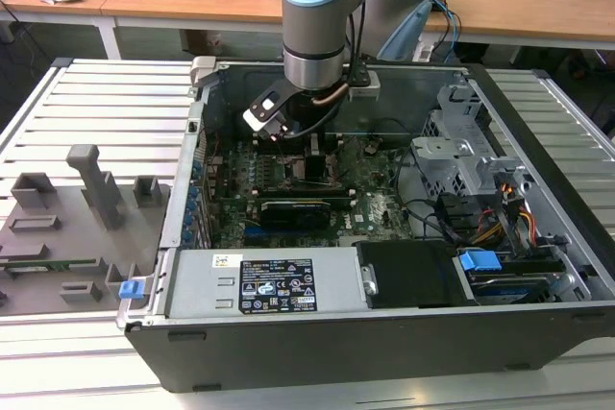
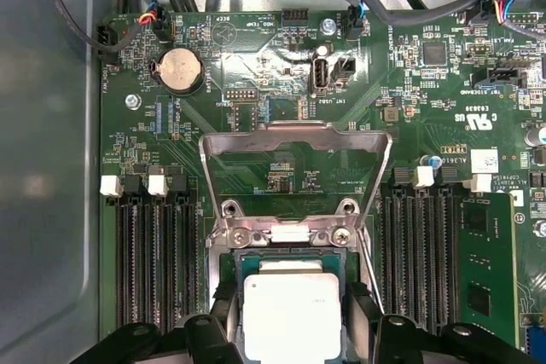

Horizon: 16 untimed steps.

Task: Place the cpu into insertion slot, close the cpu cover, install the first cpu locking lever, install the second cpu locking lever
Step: 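Place the cpu into insertion slot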

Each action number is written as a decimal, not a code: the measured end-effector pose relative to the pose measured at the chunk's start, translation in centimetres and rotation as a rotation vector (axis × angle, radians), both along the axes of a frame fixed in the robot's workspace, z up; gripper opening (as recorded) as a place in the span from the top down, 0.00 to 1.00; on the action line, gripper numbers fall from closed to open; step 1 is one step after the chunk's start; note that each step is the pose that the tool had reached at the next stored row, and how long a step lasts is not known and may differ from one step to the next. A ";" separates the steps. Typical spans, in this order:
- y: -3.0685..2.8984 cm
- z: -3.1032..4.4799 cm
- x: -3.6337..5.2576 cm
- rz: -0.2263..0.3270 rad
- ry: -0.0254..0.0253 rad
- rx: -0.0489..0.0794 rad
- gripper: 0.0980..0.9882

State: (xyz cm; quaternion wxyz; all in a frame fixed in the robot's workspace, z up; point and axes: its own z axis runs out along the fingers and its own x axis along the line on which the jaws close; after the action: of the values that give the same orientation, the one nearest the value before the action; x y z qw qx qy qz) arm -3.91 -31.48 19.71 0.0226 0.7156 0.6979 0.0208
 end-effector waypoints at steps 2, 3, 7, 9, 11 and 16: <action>0.00 0.13 0.00 0.000 0.0001 0.000 0.42; 0.00 0.21 0.00 0.000 0.0000 0.000 0.42; 0.00 0.72 0.00 0.000 0.0006 0.000 0.42; 0.00 1.09 0.00 0.000 0.0016 0.000 0.42; 0.00 1.41 0.01 0.000 0.0055 0.000 0.51; 0.00 1.94 0.02 0.000 0.0144 0.000 0.92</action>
State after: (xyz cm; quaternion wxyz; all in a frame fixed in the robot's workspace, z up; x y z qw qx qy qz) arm -3.90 -31.48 21.65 0.0176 0.7158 0.6980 0.0157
